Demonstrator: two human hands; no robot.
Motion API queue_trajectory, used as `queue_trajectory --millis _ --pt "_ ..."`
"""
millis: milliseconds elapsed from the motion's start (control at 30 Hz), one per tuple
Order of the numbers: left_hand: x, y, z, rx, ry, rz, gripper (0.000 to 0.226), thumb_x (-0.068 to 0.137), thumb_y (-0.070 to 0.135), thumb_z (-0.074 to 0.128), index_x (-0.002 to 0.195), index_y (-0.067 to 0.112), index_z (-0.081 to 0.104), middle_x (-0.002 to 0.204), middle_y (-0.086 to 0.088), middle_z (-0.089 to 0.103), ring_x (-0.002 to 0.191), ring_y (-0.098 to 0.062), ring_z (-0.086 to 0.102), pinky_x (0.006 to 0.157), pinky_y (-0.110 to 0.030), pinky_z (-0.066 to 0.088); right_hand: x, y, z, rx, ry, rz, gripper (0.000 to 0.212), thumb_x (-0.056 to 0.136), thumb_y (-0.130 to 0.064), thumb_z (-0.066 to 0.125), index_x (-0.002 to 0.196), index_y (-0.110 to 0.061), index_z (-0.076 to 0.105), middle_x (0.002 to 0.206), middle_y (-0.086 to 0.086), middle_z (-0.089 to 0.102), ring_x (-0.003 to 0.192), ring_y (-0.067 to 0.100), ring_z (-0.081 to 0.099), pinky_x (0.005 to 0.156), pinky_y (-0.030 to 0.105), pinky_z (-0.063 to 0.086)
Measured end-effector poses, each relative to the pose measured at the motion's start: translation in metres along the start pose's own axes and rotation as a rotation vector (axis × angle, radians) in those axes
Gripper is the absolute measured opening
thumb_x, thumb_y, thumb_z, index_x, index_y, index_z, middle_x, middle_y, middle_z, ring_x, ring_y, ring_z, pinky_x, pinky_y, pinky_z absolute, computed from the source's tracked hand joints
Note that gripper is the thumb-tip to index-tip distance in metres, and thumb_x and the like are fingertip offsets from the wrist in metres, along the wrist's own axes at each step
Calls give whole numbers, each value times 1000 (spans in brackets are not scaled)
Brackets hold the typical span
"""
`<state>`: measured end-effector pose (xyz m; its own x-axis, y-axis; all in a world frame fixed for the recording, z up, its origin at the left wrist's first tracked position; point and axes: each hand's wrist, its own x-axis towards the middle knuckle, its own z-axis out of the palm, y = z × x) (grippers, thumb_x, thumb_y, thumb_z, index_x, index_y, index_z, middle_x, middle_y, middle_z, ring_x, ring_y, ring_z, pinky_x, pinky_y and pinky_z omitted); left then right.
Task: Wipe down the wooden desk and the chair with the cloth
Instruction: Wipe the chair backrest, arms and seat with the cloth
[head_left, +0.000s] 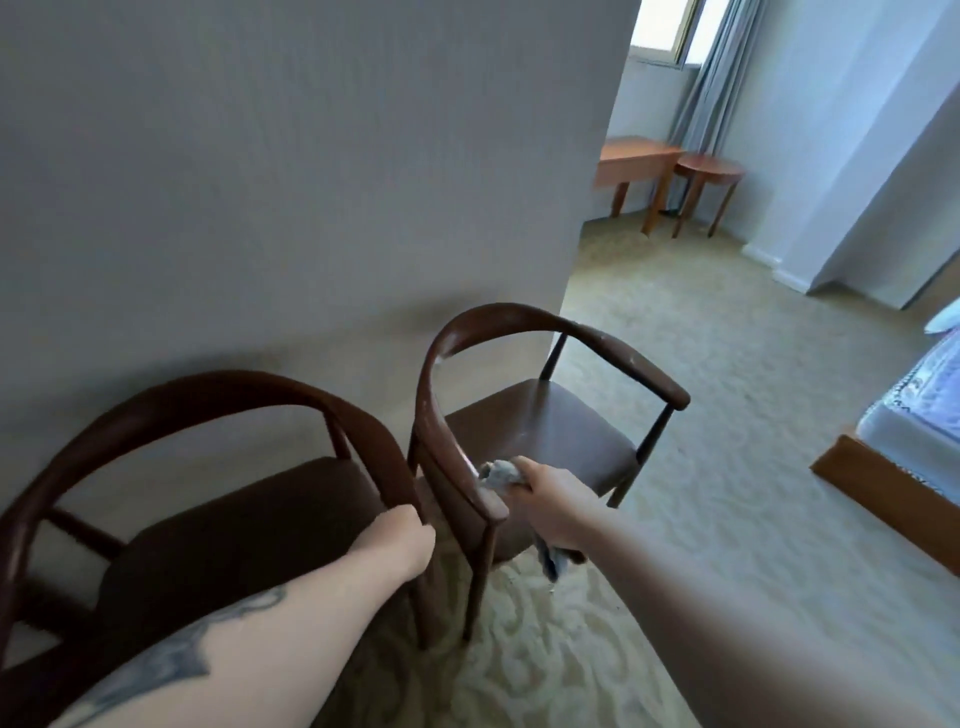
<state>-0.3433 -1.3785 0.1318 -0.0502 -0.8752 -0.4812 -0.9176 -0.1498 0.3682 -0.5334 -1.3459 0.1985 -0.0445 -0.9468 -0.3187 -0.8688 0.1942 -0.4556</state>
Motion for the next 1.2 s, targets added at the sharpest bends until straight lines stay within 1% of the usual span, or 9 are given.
queue_trajectory --millis 100,233,433,567,700,800,967,1100,1200 --pt "-4 38 26 -49 13 -39 29 95 26 38 113 19 60 116 -3 61 104 -24 58 88 -33 48 0 57 -17 9 -7 16 20 98 -30 42 115 -26 53 103 3 65 97 26 61 79 34 48" --pt "-11 62 51 -105 17 -128 22 94 28 41 105 23 59 112 1 62 101 -22 59 85 -31 48 14 94 -14 -3 -59 3 28 99 -32 41 125 -26 52 111 6 65 102 25 60 72 29 40" --pt "16 53 54 -82 11 -241 27 97 30 39 114 23 58 114 3 60 102 -20 59 79 -28 45 65 91 3 -6 -179 -70 23 98 -32 42 117 -26 52 109 4 65 103 26 59 81 33 47" --pt "54 51 52 -107 -27 -264 27 98 30 38 115 23 58 113 3 60 101 -19 58 77 -29 44 110 89 1 -57 -237 -83 21 99 -35 42 114 -23 52 109 4 65 103 26 59 81 33 46" --pt "82 57 55 -141 -65 -305 29 97 27 37 116 21 58 118 1 59 105 -21 58 84 -31 46 148 93 -10 -120 -321 -113 9 99 -35 43 98 -27 48 103 5 64 100 27 59 80 33 45" --pt "93 66 56 -168 -88 -330 27 98 27 37 114 19 58 118 -1 60 107 -23 57 88 -31 46 171 92 -16 -153 -329 -140 16 99 -35 45 103 -21 52 104 5 64 100 27 59 79 34 45" --pt "105 75 56 -286 -75 -403 25 99 28 40 110 18 60 114 -2 61 105 -23 58 89 -32 48 208 84 -13 -252 -373 -270 9 91 -26 54 87 -26 46 88 -4 58 90 23 60 73 33 47" --pt "109 83 62 -402 -11 -547 29 102 27 38 119 17 60 121 -3 60 110 -23 57 92 -32 47 246 79 -4 -337 -449 -435 27 87 -13 52 102 -36 51 88 -7 61 77 18 59 61 28 47" --pt "107 94 84 -523 66 -727 31 102 27 38 123 17 59 126 -4 59 116 -25 56 96 -30 45 268 76 -6 -417 -551 -582 39 85 -10 49 112 -36 58 93 -7 65 79 17 61 62 28 47"
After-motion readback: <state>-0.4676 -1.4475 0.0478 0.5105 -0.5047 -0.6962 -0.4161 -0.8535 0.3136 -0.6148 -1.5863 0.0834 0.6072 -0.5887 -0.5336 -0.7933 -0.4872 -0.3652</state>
